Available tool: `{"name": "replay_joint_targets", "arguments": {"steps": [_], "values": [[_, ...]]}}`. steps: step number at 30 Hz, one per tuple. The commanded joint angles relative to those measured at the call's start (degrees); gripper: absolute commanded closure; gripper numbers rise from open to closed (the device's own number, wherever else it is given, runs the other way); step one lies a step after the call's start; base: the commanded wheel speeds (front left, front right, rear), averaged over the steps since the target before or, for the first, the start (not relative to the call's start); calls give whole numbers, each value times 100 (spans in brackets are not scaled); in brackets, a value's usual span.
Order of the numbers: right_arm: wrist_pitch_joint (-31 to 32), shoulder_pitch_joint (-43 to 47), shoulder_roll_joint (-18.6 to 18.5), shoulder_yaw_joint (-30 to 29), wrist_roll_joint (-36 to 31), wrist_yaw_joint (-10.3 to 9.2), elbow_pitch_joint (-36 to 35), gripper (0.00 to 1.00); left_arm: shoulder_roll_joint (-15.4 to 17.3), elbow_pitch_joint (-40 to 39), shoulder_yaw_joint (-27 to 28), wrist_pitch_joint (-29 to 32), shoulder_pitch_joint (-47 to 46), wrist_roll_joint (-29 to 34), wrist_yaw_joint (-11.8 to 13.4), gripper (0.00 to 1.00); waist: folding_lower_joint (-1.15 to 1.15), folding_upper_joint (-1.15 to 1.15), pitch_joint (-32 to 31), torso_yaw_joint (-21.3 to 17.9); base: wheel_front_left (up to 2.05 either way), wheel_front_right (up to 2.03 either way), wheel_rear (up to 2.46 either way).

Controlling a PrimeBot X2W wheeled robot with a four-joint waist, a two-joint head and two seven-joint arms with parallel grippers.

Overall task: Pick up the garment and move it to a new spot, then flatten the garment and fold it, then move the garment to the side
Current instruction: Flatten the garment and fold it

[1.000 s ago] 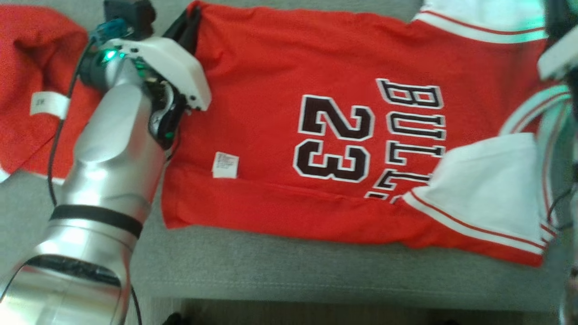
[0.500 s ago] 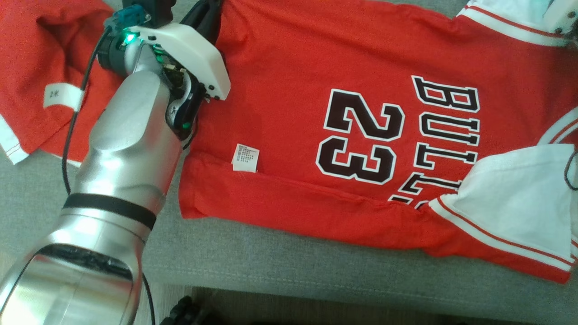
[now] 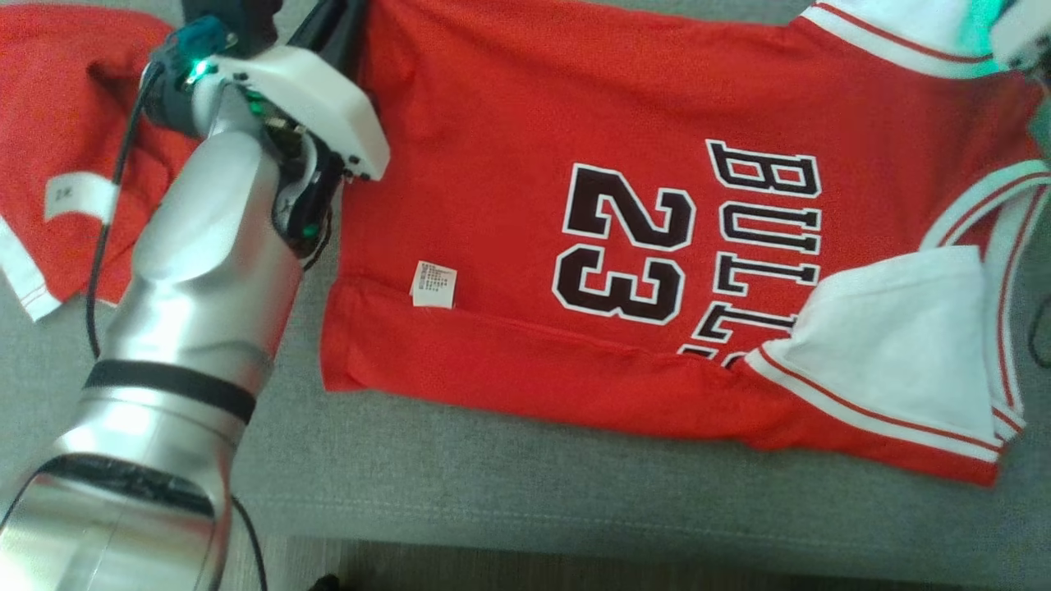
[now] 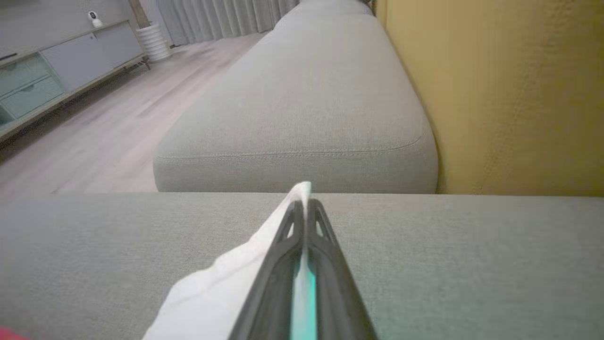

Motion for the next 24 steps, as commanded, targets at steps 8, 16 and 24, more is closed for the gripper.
{"name": "replay_joint_targets", "arguments": {"steps": [8, 16, 24], "values": [[-127, 1156, -120, 24, 355, 21, -1299, 100, 635, -770, 30, -41, 502, 35, 36, 100, 0, 0, -377, -220, 0, 0, 0], [76, 3054, 207, -413, 428, 21, -2656, 100, 1169, -1910, 54, 23, 1612, -18, 248, 100, 0, 0, -648, -415, 0, 0, 0], [345, 4807, 903, -1030, 398, 21, -3788, 100, 1553, -3101, 287, 177, 2895, -280, 705, 100, 0, 0, -873, -539, 0, 0, 0]]}}
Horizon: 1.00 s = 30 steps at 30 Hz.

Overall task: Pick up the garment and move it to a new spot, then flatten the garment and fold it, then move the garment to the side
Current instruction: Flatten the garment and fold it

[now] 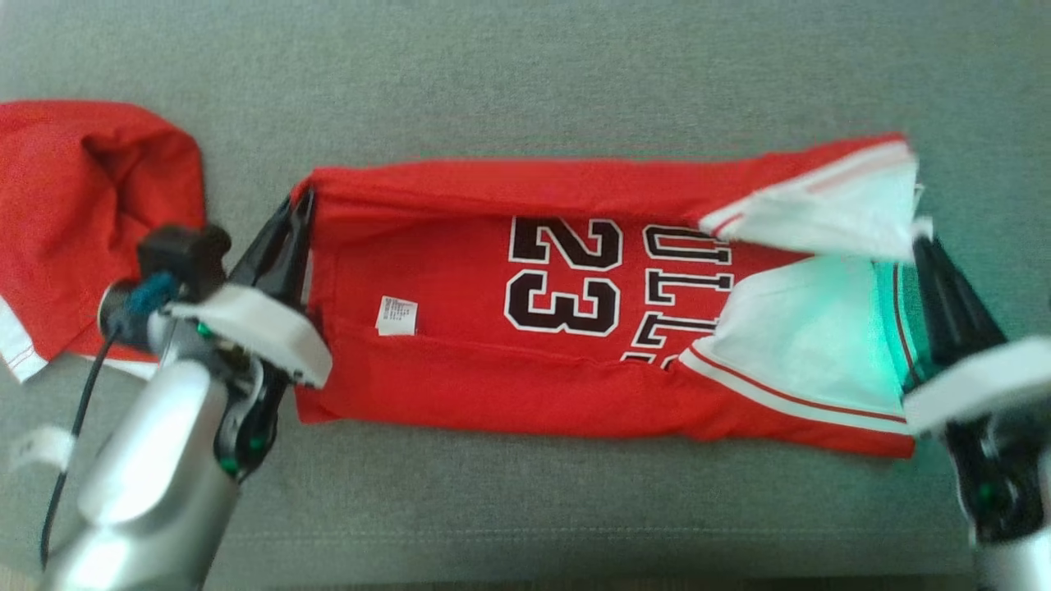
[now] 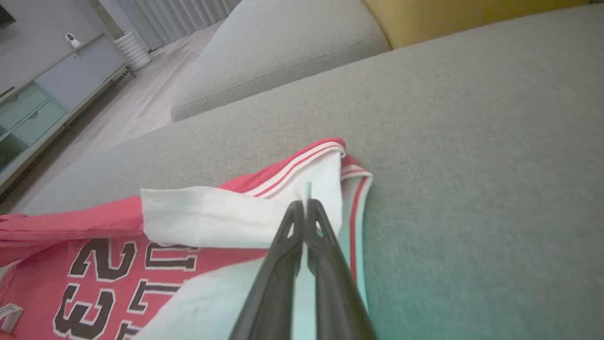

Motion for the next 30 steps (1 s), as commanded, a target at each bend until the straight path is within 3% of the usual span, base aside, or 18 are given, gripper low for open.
{"name": "replay_joint_targets", "arguments": {"steps": [1, 8, 10, 11, 12, 13, 18, 25, 30], "values": [[91, 229, 78, -82, -4, 21, -431, 100, 307, -400, 302, 27, 56, -73, 119, 100, 1, 0, -59, -27, 0, 0, 0], [453, 1078, 481, -504, -147, 21, -1045, 100, 454, -1020, 303, 349, 734, -233, 335, 100, 1, 0, -143, -10, 0, 0, 0], [538, 1232, 550, -526, -203, 21, -1141, 100, 478, -1026, 247, 558, 826, -301, 320, 69, 1, 0, -150, -8, 0, 0, 0], [599, 1300, 575, -525, -248, 21, -1163, 60, 482, -1017, 225, 649, 858, -338, 310, 52, 1, 0, -153, -9, 0, 0, 0], [637, 1354, 589, -532, -326, 21, -1187, 6, 485, -991, 201, 744, 890, -373, 305, 0, 1, 0, -158, -13, 0, 0, 0], [660, 1395, 609, -529, -394, 21, -1217, 0, 486, -980, 198, 769, 912, -389, 315, 0, 1, 0, -162, -22, 0, 0, 0], [536, 1469, 659, -497, -607, 21, -1365, 0, 481, -928, 209, 747, 1044, -395, 435, 0, 1, 0, -209, -62, 0, 0, 0], [-191, 1320, 676, -364, -1288, 21, -1930, 0, 378, -1336, 443, -79, 1331, -145, 970, 0, 1, 0, -410, -105, 0, 0, 0], [-349, 1121, 646, -178, -1591, 21, -2158, 0, 273, -1908, 593, -354, 1458, 40, 1244, 0, 1, 0, -560, -78, 0, 0, 0]]}}
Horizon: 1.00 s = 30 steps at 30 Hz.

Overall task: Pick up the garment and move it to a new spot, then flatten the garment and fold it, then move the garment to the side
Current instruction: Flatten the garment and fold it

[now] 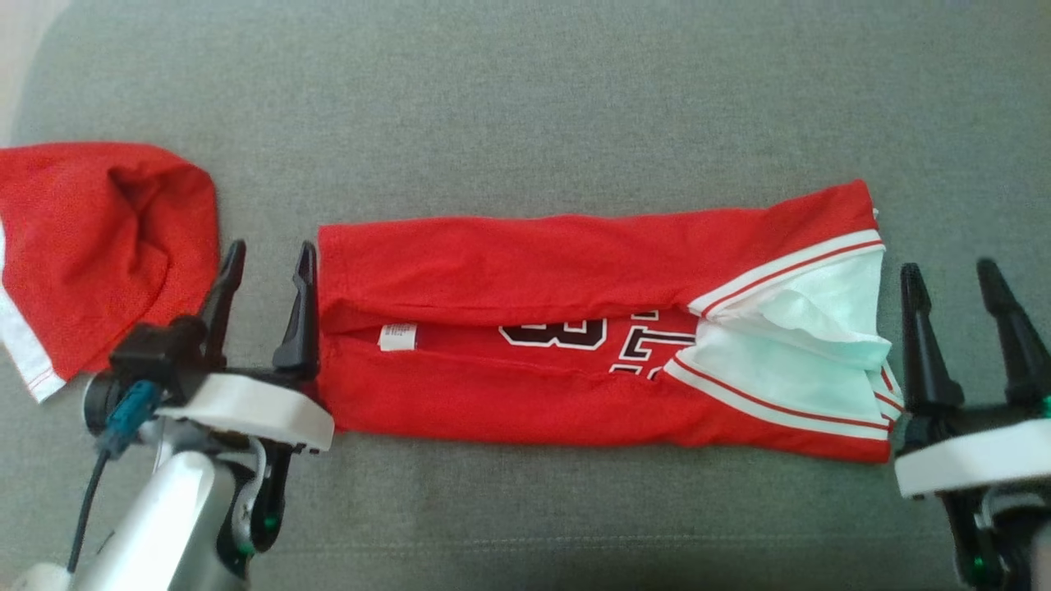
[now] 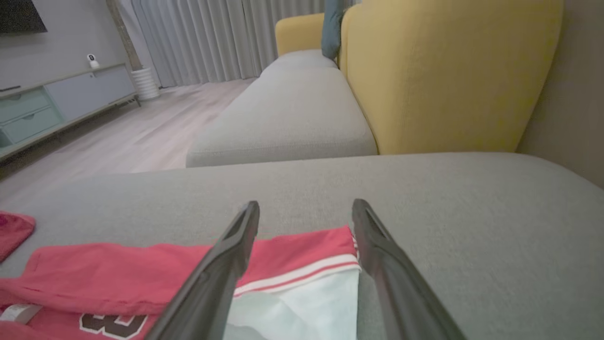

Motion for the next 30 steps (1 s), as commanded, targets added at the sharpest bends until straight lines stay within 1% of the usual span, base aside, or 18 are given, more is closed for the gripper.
{"name": "replay_joint_targets", "arguments": {"steps": [1, 3, 7, 20, 30], "values": [[-48, -221, -84, 154, -49, 21, -253, 0, 121, -248, 283, -64, -73, 83, 46, 0, 0, 0, -48, 20, 0, 0, 0], [-26, -259, -94, 212, -92, 21, -270, 0, 111, -441, 328, -99, -45, 179, 106, 0, 0, 0, -96, 32, 0, 0, 0], [-13, -260, -76, 267, -78, 21, -238, 0, 126, -647, 353, -129, 7, 348, 135, 0, 0, 0, -168, 69, 0, 0, 0], [51, -185, -39, 210, -89, 21, -77, 0, 116, -663, 345, -145, 118, 531, 137, 0, 0, 0, -192, 124, 0, 0, 0], [447, -343, -400, -210, -25, 21, 1013, 0, 8, -790, 333, -149, -145, 682, 27, 0, 0, 0, 222, 276, 0, 0, 0]]}}
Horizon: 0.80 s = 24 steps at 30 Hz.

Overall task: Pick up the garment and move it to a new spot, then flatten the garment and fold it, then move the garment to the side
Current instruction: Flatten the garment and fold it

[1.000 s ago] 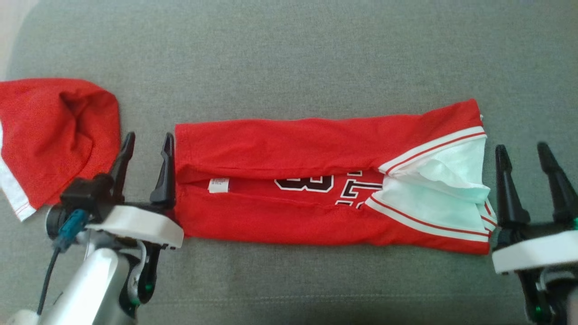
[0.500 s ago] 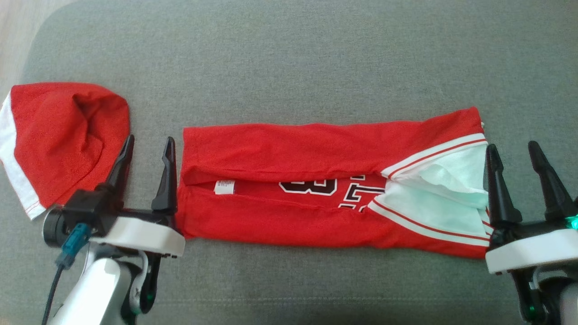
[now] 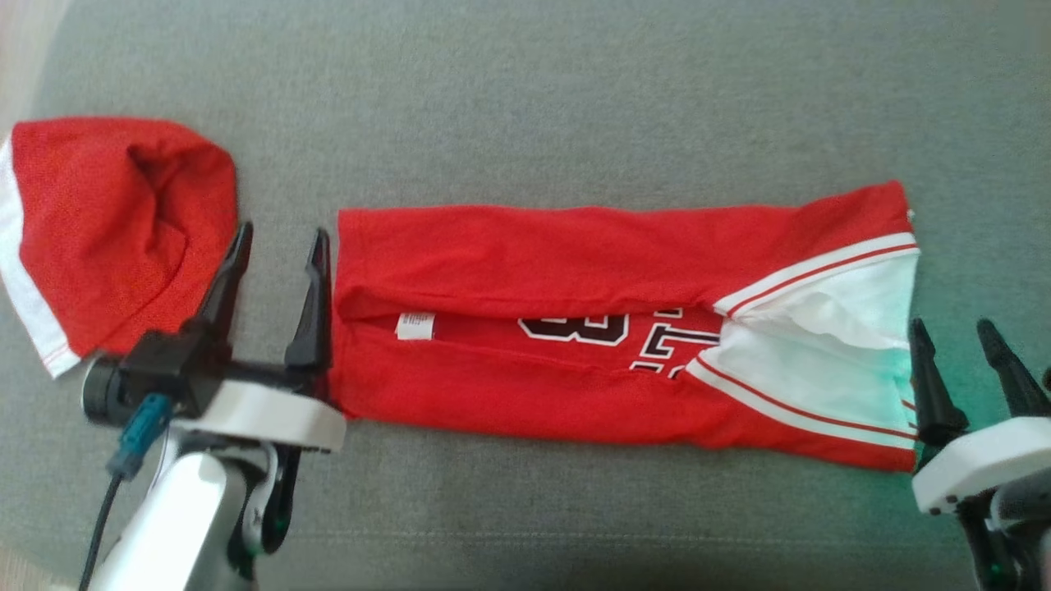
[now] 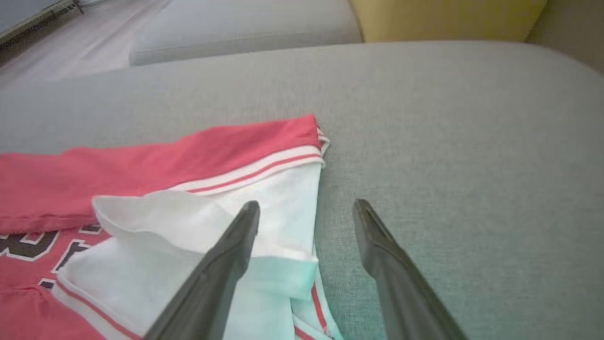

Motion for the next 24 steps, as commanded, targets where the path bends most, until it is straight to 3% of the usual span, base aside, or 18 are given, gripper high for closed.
{"name": "replay_joint_targets", "arguments": {"steps": [1, 13, 14, 15, 16, 17, 24], "values": [[66, -254, -137, 54, 66, 21, -101, 0, 63, -216, 244, -69, -330, 61, -44, 0, 0, 0, 136, 72, 0, 0, 0], [1507, -603, -148, 85, 436, 21, 508, 0, -175, -229, 328, -69, -573, 301, -279, 0, 0, 0, 494, 196, 0, 0, 0], [1624, -600, -128, 110, 502, 21, 503, 5, -191, -225, 345, -69, -574, 315, -295, 0, 0, 0, 496, 199, 0, 0, 0], [1729, -591, -142, 142, 511, 21, 484, 25, -205, -220, 364, -69, -575, 326, -312, 0, 0, 0, 498, 202, 0, 0, 0], [1801, -585, -127, 160, 559, 21, 453, 54, -220, -216, 386, -69, -579, 336, -330, 0, 0, 0, 497, 206, 0, 0, 0], [1900, -571, -92, 166, 633, 21, 440, 97, -236, -213, 410, -69, -580, 348, -346, 0, 0, 0, 490, 209, 0, 0, 0], [2002, -474, -62, 63, 760, 21, 111, 100, -356, -203, 563, -70, -495, 438, -434, 0, 0, 0, 374, 215, 0, 0, 0]]}}
